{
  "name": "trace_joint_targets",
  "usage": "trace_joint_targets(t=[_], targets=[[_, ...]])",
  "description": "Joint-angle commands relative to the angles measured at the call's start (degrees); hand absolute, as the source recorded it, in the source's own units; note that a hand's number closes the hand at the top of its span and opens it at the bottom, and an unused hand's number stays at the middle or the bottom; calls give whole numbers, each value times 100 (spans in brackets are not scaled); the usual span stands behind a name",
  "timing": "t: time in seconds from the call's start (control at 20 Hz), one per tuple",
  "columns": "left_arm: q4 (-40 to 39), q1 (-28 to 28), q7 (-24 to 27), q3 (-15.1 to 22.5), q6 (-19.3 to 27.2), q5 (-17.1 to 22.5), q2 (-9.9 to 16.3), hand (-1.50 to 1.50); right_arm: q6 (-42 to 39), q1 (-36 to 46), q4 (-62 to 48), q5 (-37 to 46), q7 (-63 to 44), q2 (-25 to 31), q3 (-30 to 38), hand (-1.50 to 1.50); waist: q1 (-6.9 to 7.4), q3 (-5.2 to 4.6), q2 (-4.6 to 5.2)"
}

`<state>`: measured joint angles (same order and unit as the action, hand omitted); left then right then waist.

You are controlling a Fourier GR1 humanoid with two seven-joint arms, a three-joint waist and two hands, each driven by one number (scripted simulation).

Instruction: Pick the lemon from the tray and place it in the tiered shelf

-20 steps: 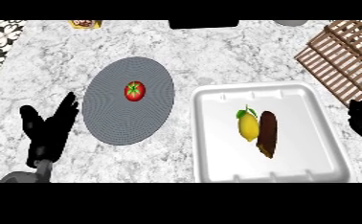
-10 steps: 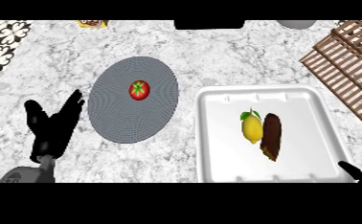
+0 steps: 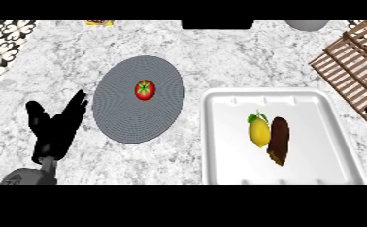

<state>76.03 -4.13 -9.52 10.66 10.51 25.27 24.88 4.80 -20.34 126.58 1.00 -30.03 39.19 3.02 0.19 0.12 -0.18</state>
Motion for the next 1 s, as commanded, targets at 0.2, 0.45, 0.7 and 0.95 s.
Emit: trace_joint_targets(t=[0.2,0.45,0.7,0.95], targets=[[-174,8,-83,259,92,-264,-359,0,340,1687,286,1375,-2972,-40,-1282,-150,152,-33,58],[-106,-51,-225,137,-31,-199,-343,0,89,2876,-651,2153,-3911,-357,-1915,-150,154,-25,46],[-53,-48,-377,50,92,-321,-295,0,-220,3098,-1286,2235,-4122,-792,-2208,-150,81,-18,34],[-247,-232,-410,-109,-31,-314,-271,0,-839,4004,-1557,2298,-4828,-1151,-2417,-150,57,-24,31]])
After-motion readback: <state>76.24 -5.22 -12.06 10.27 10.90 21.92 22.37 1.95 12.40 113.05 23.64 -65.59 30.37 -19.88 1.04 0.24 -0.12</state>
